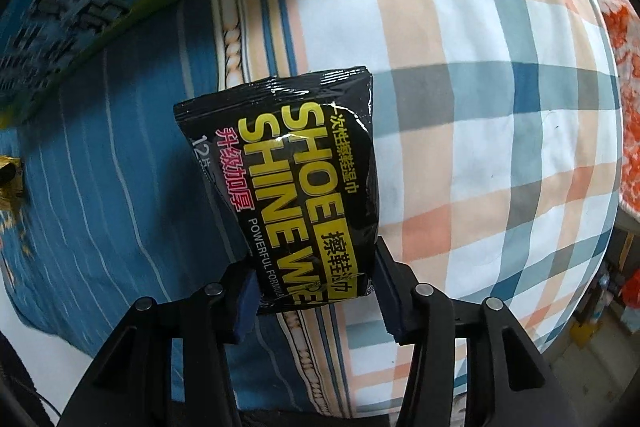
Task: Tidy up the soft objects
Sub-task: 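Grasp the black SHOE SHINE WIPES pack with the right gripper while the left grasps the yellow bag, then carry both packs into the box and open both grippers to drop them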
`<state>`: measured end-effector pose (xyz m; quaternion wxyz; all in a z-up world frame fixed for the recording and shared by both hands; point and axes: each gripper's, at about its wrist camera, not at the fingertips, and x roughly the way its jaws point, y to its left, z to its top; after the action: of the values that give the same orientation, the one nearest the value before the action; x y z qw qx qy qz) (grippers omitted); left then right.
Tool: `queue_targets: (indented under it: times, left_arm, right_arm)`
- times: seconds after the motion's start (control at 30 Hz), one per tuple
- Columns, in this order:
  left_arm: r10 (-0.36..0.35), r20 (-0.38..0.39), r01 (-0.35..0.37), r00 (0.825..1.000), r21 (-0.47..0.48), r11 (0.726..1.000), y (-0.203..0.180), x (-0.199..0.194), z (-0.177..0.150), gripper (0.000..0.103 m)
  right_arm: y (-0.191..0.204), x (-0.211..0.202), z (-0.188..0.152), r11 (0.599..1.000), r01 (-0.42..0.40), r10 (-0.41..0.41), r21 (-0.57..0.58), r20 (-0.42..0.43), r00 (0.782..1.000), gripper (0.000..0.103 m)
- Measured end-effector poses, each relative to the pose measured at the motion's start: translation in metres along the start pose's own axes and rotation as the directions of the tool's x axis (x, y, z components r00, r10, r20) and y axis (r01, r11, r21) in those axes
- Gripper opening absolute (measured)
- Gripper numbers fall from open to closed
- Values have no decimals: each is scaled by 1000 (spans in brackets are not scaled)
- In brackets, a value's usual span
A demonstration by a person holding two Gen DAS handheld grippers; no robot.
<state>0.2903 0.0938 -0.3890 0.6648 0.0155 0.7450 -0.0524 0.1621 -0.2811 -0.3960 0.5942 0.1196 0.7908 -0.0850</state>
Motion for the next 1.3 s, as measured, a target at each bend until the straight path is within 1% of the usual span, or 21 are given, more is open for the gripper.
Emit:
queue_targets:
  times: [0.07,0.13,0.2,0.23,0.3,0.4,0.43,0.47,0.53,0.63,0.67,0.7,0.77,0.87,1.0,1.03,1.07,1.1,1.17,1.3]
  left_arm:
    - [-30,-6,30,1000,-50,998,-3,3,-27,51]
    - [-49,-13,48,999,-73,996,-11,6,-50,51]
    - [-85,-19,83,996,-90,992,-27,8,-80,51]
    - [-99,-23,97,995,-101,990,-33,9,-89,51]
    - [-150,-39,145,988,-123,982,-54,14,-112,51]
    - [-182,-55,173,982,-141,975,-83,22,-131,51]
    - [-186,-55,177,981,-144,974,-93,26,-134,51]
    - [-186,-57,177,981,-141,974,-105,26,-129,52]
    - [-184,-67,175,981,-129,976,-113,32,-128,52]
    - [-168,-81,159,982,-113,981,-125,36,-125,52]
    - [-169,-87,159,982,-107,981,-130,34,-115,53]
    - [-169,-92,160,981,-101,982,-130,34,-116,53]
    - [-162,-108,154,981,-83,985,-124,31,-116,53]
    - [-151,-129,145,980,-57,988,-128,27,-112,53]
    - [-126,-152,120,980,-44,992,-150,46,-108,53]
    - [-116,-153,111,981,-40,993,-152,49,-108,51]
    - [-102,-147,98,984,-38,995,-154,52,-107,45]
    - [-95,-137,91,986,-38,995,-156,53,-106,45]
    - [-75,-118,71,990,-36,997,-160,52,-113,44]
    - [-33,-79,32,996,-22,999,-169,45,-108,42]
  right_arm:
    - [-1,2,-4,1000,-2,2,-21,-7,1000,52]
    - [-2,4,-9,999,-8,7,-42,-18,1000,52]
    - [-2,6,-13,998,-9,7,-65,-26,1000,52]
    - [-1,7,-16,997,-4,2,-81,-29,1000,52]
    - [1,3,-21,994,0,-4,-106,-36,999,52]
    - [6,4,-29,989,5,-12,-148,-46,999,52]
    - [9,4,-31,986,8,-16,-166,-49,999,52]
    - [10,4,-31,983,13,-22,-181,-51,998,52]
    - [14,3,-30,980,14,-25,-199,-55,998,55]
    - [17,7,-26,980,-15,-1,-197,-83,997,60]
    - [15,7,-23,981,-26,9,-194,-87,996,61]
    - [10,6,-16,981,-34,18,-190,-88,996,62]
    - [9,8,-14,981,-39,23,-190,-86,996,64]
    - [11,5,-8,982,-45,30,-181,-83,996,67]
    - [12,8,-1,987,-39,26,-157,-85,996,67]
    - [13,7,1,988,-35,23,-151,-79,997,66]
    - [12,7,1,989,-33,23,-147,-74,997,66]
    - [6,14,3,989,-31,22,-145,-65,998,65]
    - [6,14,-3,990,-24,18,-136,-48,999,63]
    - [10,18,-6,991,7,-9,-135,-16,1000,56]
